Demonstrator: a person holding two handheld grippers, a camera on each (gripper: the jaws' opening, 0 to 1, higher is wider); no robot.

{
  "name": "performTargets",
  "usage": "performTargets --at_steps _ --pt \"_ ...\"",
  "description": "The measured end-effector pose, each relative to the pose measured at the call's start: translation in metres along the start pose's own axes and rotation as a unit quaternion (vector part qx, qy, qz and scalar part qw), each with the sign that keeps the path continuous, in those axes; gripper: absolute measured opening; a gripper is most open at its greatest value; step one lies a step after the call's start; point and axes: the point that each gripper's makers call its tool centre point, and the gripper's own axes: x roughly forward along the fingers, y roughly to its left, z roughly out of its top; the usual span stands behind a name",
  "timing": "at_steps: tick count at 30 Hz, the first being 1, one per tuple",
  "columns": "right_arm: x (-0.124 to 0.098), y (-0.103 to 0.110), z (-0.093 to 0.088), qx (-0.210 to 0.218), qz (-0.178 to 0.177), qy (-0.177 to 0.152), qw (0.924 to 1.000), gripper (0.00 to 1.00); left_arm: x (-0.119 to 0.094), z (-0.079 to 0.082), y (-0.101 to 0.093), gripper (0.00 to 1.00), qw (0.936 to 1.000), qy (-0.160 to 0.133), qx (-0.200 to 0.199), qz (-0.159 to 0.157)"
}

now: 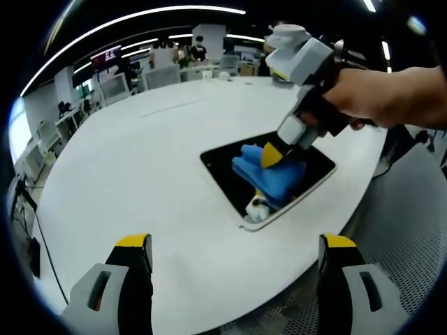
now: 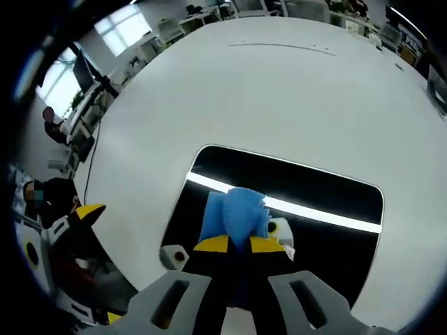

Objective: Wipe the mirror surface with the cleaning cloth until all visible marks leave the cleaned area.

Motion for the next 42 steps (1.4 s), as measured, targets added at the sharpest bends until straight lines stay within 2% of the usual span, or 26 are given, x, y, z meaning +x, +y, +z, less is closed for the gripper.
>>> performTargets --at_steps 11,42 --pt "-0.005 0.01 -0.016 -0.002 0.009 0.003 0.9999 0.03 0.001 -0.001 -0.001 0.99 1.0 0.002 0.001 -0.002" --pt "-0.01 0.025 -0.046 0.003 0.024 0.008 0.9997 0.03 0.0 -0.002 -0.002 0.99 1.0 0.004 0.004 -0.003"
